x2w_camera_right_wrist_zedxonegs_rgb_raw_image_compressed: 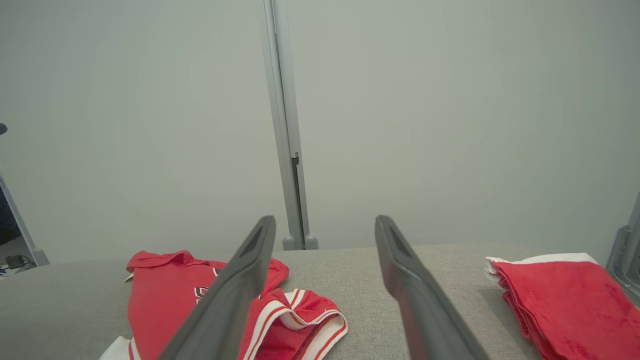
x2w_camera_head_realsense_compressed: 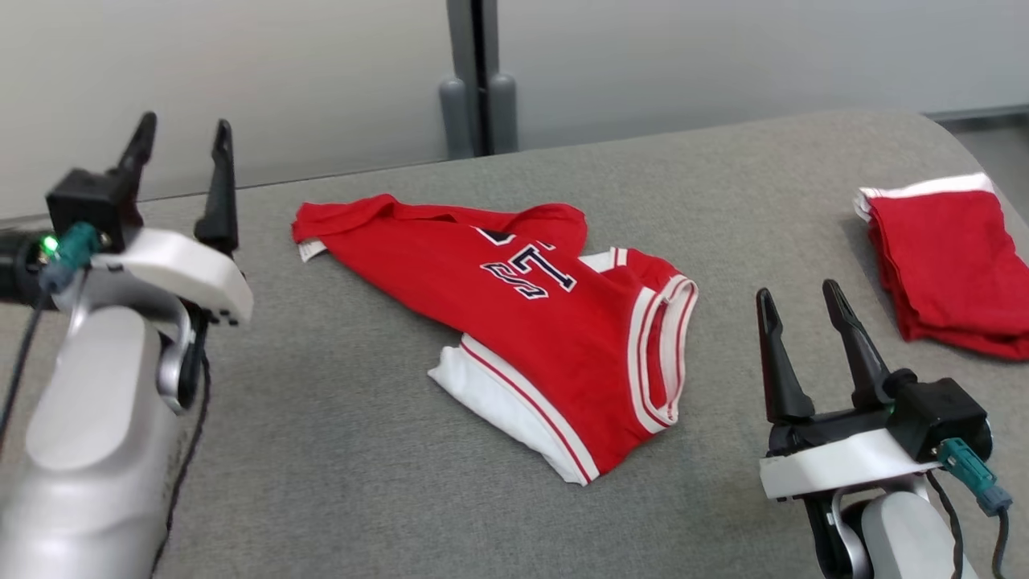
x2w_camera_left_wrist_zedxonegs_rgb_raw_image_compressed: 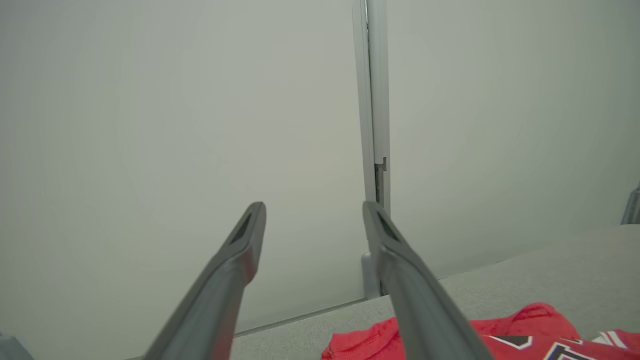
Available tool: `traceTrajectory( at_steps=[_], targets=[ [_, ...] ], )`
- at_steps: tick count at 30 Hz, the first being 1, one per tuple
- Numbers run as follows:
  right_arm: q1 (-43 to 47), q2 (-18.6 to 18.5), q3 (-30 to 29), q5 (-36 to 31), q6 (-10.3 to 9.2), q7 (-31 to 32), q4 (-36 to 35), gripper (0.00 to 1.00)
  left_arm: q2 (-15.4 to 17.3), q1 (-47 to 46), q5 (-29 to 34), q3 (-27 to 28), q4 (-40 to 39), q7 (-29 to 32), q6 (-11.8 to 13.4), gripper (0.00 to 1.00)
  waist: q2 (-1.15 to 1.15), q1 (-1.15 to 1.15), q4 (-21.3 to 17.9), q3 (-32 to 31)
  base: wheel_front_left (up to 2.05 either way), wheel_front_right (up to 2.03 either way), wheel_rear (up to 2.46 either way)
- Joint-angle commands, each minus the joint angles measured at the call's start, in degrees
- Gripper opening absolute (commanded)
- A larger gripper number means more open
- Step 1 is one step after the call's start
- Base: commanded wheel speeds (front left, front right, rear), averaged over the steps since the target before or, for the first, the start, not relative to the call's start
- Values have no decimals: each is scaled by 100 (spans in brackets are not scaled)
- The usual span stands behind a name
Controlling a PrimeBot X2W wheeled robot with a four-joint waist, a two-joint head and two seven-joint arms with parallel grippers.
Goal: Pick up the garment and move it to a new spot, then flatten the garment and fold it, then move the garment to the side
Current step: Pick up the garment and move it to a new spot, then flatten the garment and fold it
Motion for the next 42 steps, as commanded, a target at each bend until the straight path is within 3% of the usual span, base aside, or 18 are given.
traceTrajectory(
  at_steps=[1, 3, 9, 16, 25, 34, 42],
  targets=[
    [98, -17, -44, -54, 0, -31, 31, 100, -17, 271, -40, 16, -164, -21, -33, 100, 0, 0, 388, -369, 0, 0, 0],
    [196, -15, -115, -131, 0, -31, 89, 100, -113, 786, -34, -48, -526, -15, -99, 100, 0, 0, 544, -502, 0, 0, 0],
    [439, -19, -282, -100, 0, -31, 204, 100, -465, 2274, -4, -58, -1646, -17, 179, 100, 0, 0, 842, -735, 0, 0, 0],
    [630, -23, -254, -65, 0, -2, 516, 100, -816, 3415, 76, 15, -2372, -18, 285, 100, 0, 0, 1011, -736, 0, 0, 0],
    [-53, -73, -737, -124, -1, 419, 1116, 100, -1068, 3473, 395, -92, -2481, -18, 84, 100, 0, 0, 1281, -320, 0, 0, 0],
    [-1487, -192, -2172, -128, 0, 1116, 2637, 100, -1269, 3059, 467, -178, -2417, -19, -97, 100, 0, 0, 1767, 477, 0, 0, 0],
    [-2240, -406, -2634, -249, 0, 1441, 3606, 100, -1320, 2848, 454, -203, -2363, -19, -167, 100, 0, 0, 2020, 820, 0, 0, 0]
  ],
)
